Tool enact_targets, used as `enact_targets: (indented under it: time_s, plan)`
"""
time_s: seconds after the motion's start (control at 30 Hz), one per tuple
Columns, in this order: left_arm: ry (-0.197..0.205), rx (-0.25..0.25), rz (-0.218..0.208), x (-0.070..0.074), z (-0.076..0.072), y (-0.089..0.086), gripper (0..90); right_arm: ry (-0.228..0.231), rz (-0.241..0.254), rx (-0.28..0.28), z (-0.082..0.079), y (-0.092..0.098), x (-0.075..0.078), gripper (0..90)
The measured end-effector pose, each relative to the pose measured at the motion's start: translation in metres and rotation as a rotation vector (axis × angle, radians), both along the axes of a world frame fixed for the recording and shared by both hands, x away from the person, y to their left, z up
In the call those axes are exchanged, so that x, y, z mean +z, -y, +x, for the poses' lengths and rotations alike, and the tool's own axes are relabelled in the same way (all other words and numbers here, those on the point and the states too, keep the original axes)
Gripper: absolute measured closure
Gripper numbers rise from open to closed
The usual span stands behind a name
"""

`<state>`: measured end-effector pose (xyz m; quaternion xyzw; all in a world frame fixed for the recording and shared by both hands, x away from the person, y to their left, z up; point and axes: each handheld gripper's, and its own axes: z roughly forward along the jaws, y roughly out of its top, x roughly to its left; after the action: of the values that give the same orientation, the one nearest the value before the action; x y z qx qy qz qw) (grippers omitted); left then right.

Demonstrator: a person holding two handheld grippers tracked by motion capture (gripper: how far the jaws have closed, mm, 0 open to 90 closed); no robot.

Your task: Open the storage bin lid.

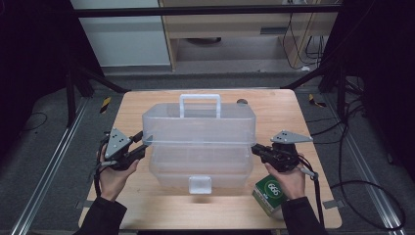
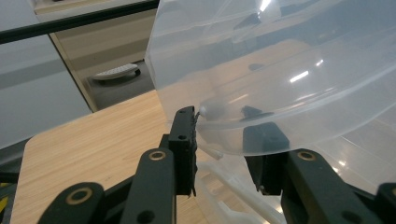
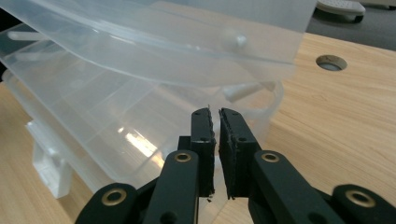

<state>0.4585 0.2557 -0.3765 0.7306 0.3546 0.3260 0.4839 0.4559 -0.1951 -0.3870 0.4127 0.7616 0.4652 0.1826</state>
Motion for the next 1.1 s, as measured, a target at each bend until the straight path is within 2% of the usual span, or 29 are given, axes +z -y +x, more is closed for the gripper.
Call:
enact_targets:
  time_s: [0.2,0.37,0.47,0.57,0.83,0.93,1.1]
  plan:
    - [-0.003,0.0,-0.001,0.0,0.0,0.0,65.1,-0.033,-0.042,-0.024,0.004,0.0,-0.009,79.9]
    - [-0.006,-0.001,0.006,0.001,0.0,0.0,65.1,-0.071,-0.052,-0.012,0.007,-0.004,-0.017,77.5]
    - [-0.006,-0.002,0.001,0.001,0.001,0.0,65.0,-0.078,-0.052,-0.008,0.008,-0.005,-0.02,77.4]
    - [-0.005,-0.003,0.003,0.001,0.001,-0.001,65.0,-0.095,-0.076,-0.006,0.01,-0.008,-0.025,78.3]
    - [-0.011,0.0,-0.011,0.004,0.004,-0.001,65.4,-0.124,-0.057,-0.02,0.01,-0.009,-0.025,79.7]
    - [-0.011,-0.003,-0.017,0.007,0.006,-0.002,65.5,-0.118,-0.07,-0.021,0.01,-0.01,-0.025,79.8]
    - [0.0,0.005,-0.026,0.014,0.012,0.0,65.8,-0.119,-0.061,-0.027,0.01,-0.01,-0.026,79.9]
